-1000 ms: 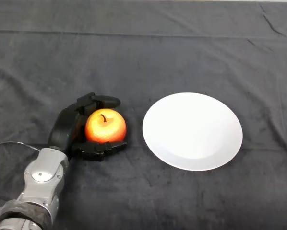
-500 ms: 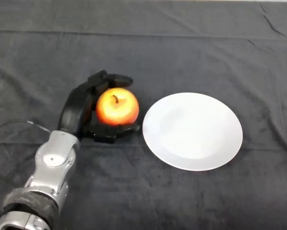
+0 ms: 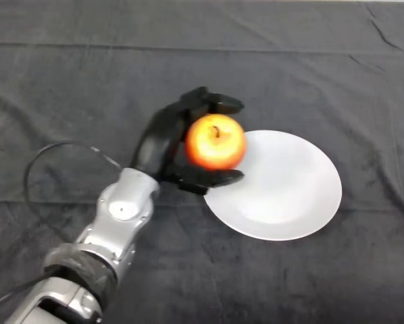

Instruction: Move the apple to the plate

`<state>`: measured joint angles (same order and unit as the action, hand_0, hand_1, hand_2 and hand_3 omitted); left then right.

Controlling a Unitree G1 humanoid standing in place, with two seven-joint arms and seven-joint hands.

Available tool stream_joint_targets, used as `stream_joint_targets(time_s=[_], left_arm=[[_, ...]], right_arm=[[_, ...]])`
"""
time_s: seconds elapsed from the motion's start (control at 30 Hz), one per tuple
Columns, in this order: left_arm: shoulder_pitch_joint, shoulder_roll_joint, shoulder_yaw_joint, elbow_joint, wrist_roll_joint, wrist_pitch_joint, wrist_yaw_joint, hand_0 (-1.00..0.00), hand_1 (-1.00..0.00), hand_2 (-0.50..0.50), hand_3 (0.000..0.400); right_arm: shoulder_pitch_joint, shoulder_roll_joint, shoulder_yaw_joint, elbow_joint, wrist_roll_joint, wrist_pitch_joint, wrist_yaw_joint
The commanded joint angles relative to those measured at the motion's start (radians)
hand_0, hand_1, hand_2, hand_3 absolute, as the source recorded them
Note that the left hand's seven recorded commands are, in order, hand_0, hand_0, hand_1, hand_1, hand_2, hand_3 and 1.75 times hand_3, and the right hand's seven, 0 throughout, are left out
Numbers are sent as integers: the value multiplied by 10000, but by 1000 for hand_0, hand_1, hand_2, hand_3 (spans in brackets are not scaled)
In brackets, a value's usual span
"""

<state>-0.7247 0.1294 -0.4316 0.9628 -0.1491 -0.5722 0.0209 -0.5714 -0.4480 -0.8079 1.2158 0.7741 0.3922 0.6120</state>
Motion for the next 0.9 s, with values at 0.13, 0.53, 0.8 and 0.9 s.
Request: stream_joint_targets(time_s=[0.13,0.53,0.8,0.9], left_arm=[[-761,-236,-1059,478,-490,269,260,-1000,-1000,0,400],[-827,-238,-3519,302,-1650,779,442,-1000,-1000,0,400],[-974,-151,-4362,332,-2115,1060,327,-1000,-1000,0,400],[-1048,-145,-4557,376,-2243,1135,308,-1000,-1000,0,400]], right_arm=[[-195,6,-25,-179,209,-65,-76],[-205,-6,-28,-152,215,-63,-65],[-212,-14,-31,-131,218,-63,-55],[-214,-17,-31,-123,219,-63,-51]])
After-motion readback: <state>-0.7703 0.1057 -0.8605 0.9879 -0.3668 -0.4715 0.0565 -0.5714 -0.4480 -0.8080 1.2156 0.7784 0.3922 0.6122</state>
